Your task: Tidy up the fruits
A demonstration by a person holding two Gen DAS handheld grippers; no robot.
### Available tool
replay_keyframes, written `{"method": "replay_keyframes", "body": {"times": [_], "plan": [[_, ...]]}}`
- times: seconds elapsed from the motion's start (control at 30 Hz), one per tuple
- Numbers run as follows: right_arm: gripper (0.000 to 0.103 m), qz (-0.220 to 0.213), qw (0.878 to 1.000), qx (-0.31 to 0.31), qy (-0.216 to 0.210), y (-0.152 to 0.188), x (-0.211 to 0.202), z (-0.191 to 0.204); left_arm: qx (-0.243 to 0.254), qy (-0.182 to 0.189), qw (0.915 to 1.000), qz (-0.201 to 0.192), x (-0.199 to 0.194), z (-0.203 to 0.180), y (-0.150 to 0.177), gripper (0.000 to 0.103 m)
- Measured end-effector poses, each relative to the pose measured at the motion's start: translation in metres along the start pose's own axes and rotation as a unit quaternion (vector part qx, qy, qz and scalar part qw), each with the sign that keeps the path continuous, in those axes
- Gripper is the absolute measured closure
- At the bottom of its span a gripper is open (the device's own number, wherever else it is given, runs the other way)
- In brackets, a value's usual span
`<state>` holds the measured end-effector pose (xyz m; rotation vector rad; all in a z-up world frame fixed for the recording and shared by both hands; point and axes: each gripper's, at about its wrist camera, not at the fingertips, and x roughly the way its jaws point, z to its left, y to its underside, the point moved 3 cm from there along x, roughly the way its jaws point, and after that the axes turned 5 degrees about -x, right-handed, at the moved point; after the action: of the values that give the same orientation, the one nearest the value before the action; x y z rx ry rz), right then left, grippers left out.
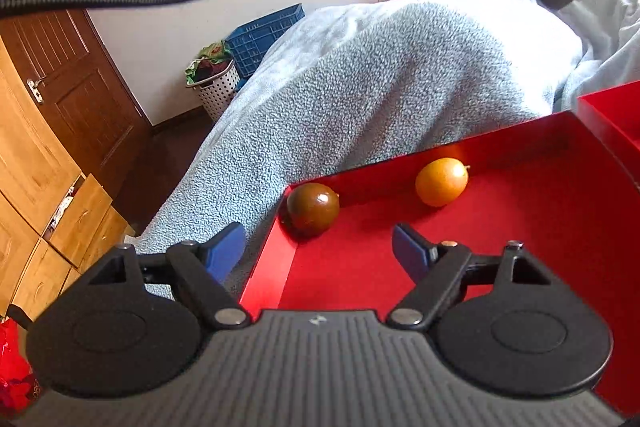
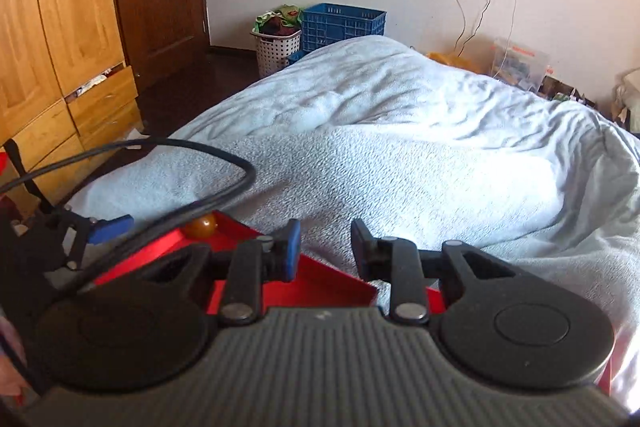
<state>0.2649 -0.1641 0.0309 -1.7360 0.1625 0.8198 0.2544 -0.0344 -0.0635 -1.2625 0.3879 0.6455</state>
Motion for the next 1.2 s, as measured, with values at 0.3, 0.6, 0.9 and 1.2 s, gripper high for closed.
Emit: {"method": "replay_keyframes", "body": {"times": [0.3, 0.6, 0.9, 1.2], "plan": [[0.073, 0.000, 1.000, 0.018, 0.001, 0.015, -0.013, -0.020, 0.051, -0.013, 0.9986, 0.000, 0.050, -0.004, 0.001, 0.037], [0.073, 0.011, 1.000, 0.014, -0.007, 0.022, -0.009, -0.013, 0.028, 0.006, 0.9995, 0.014, 0.067, 0.006, -0.005, 0.043], [0.073, 0.024, 0.999, 0.015, -0.021, 0.029, -0.005, -0.004, 0.041, 0.008, 0.9991, 0.010, 0.073, -0.002, -0.003, 0.048], [0.073, 0.015, 1.000, 0.018, -0.019, 0.027, -0.019, -0.007, -0.039, 0.069, 0.9960, 0.042, 0.081, 0.028, -0.002, 0.046]]}}
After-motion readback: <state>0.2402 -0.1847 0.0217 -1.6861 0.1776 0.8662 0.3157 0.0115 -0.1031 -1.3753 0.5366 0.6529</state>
